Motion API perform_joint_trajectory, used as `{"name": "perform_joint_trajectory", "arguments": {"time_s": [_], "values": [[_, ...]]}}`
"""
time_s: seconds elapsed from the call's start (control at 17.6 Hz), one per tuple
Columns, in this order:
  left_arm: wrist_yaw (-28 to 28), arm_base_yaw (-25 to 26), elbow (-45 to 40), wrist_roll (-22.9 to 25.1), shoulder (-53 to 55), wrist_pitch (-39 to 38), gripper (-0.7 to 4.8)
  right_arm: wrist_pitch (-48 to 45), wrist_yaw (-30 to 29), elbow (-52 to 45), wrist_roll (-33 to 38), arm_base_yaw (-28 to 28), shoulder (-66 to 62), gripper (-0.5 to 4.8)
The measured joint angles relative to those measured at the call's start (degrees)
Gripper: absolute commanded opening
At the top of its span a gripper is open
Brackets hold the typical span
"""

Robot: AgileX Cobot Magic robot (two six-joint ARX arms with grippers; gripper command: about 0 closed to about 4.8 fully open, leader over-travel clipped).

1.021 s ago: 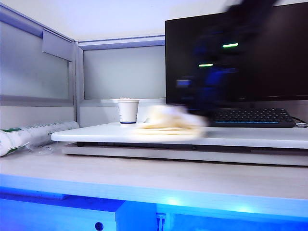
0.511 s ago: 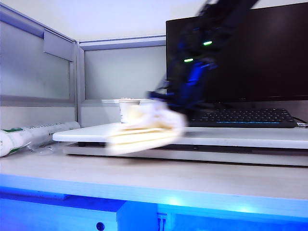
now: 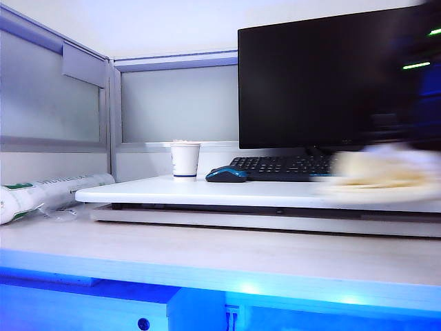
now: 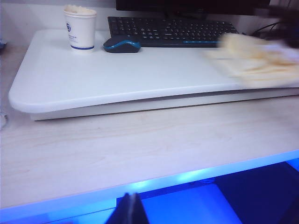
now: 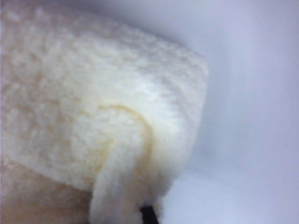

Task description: Wipe the tabletop with a clean cloth to remove dust and stains.

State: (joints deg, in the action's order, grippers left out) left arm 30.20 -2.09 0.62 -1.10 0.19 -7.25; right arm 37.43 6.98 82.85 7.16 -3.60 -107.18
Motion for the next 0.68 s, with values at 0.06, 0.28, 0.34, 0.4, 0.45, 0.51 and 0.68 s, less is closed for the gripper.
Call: {"name": "perform_joint_trajectory", "arguments": {"time_s": [0.06,0.28,0.34,0.4,0.45,0.51,0.68], "values": [[0.0,0.0,0.0,0.0,0.0,0.0,-0.05,0.2,0.6,-2.2,-0.8,-3.2,2.2,-0.09],[0.0,0.0,0.0,0.0,0.0,0.0,-0.05,-0.7,-1.6,-8.4,-5.1,-14.8,11.6,-0.09],[0.0,0.0,0.0,0.0,0.0,0.0,-0.05,-0.9,-1.7,-8.6,-6.4,-16.0,12.3,-0.09],[0.0,0.0,0.0,0.0,0.0,0.0,-0.05,-0.9,-1.9,-8.6,-7.3,-16.4,12.4,-0.09],[-0.4,0.0,0.0,0.0,0.0,0.0,-0.05,-0.9,-2.5,-8.8,-7.8,-16.4,12.3,-0.09],[-0.7,0.0,0.0,0.0,0.0,0.0,-0.05,-0.9,-2.8,-9.0,-8.0,-16.1,12.3,-0.09],[-0.9,0.0,0.0,0.0,0.0,0.0,-0.05,-2.8,-3.0,-8.9,-7.6,-12.5,11.8,-0.09]]}}
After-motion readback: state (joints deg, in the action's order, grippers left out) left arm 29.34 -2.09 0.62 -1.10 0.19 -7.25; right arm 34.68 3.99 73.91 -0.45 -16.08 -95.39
